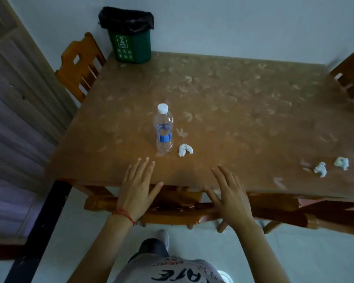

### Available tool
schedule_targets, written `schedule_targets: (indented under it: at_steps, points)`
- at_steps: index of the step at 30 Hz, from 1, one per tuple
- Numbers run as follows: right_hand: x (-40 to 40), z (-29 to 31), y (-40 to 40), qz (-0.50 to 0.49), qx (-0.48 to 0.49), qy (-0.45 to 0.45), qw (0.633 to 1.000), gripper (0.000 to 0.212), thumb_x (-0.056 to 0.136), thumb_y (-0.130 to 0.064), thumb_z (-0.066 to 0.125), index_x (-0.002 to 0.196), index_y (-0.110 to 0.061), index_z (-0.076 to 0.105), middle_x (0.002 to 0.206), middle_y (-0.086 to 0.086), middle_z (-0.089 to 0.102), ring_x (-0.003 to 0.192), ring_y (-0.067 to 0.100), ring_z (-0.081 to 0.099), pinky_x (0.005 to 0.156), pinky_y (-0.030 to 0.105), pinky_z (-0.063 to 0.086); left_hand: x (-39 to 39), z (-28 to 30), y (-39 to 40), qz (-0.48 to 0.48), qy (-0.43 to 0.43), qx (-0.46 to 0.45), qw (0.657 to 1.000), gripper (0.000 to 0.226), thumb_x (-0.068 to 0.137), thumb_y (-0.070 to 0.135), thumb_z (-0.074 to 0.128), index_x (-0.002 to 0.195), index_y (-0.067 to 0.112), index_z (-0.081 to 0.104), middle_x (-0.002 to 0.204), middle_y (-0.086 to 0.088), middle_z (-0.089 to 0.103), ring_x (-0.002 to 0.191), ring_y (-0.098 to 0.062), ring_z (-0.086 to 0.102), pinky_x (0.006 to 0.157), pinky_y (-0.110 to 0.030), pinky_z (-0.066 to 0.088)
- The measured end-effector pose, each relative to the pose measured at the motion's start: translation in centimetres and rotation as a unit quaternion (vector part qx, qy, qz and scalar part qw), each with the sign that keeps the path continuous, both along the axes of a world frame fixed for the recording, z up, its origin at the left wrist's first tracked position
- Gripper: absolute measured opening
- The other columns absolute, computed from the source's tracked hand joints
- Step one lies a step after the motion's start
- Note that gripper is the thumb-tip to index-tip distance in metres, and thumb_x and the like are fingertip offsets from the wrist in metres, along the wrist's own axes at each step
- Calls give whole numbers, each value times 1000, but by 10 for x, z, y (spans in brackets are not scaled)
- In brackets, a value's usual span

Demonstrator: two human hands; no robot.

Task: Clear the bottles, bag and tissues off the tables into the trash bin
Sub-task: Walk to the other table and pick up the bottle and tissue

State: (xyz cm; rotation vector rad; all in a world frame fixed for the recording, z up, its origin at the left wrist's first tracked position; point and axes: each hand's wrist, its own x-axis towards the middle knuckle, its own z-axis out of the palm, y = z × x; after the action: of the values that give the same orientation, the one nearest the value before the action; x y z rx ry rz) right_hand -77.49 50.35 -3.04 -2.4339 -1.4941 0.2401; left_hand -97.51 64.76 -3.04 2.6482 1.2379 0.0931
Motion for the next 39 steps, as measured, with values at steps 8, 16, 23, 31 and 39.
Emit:
schedule_targets:
  at_steps: [8, 16, 23, 31, 39]
  points:
    - [14, -2, 60, -21, -35, -14, 999, 75, 85, -65, 13, 140, -21, 37, 149, 5, 34, 135, 24, 35, 106, 42, 32, 17, -6, 70, -28, 20, 6, 999, 80, 91, 60, 5, 128, 5, 50, 133, -18, 53, 124, -35, 48, 101, -48, 32]
    - [33, -7, 94, -8, -52, -17, 998, 63, 88, -55, 29, 131, -14, 49, 139, 11, 48, 123, 30, 49, 95, 44, 44, 35, -6, 97, 25, -104, -56, 993, 91, 81, 73, 13, 141, 8, 32, 149, -10, 33, 139, -18, 21, 111, -33, 13]
    - [50, -13, 105, 12, -46, -5, 999, 62, 89, -55, 29, 129, -13, 51, 136, 10, 50, 119, 29, 53, 89, 43, 47, 32, -56, 121, 357, -91, -411, 834, 48, 91, 0, 47, 129, -22, 31, 138, -34, 37, 132, -40, 34, 109, -39, 26]
    - [52, -19, 106, 11, -31, -8, 999, 59, 88, -53, 33, 125, -12, 54, 132, 12, 54, 114, 30, 57, 84, 41, 51, 98, -11, 135, 251, -315, -350, 846, 48, 84, -7, 55, 126, -20, 37, 133, -36, 41, 127, -42, 38, 103, -41, 31]
    - [54, -22, 119, -14, -3, 92, 996, 66, 85, -59, 33, 133, -16, 47, 142, 6, 43, 127, 23, 43, 97, 39, 42, 104, -9, 150, 161, -416, -312, 839, 65, 62, 18, 83, 115, 28, 47, 112, 18, 52, 109, -6, 51, 91, -18, 43]
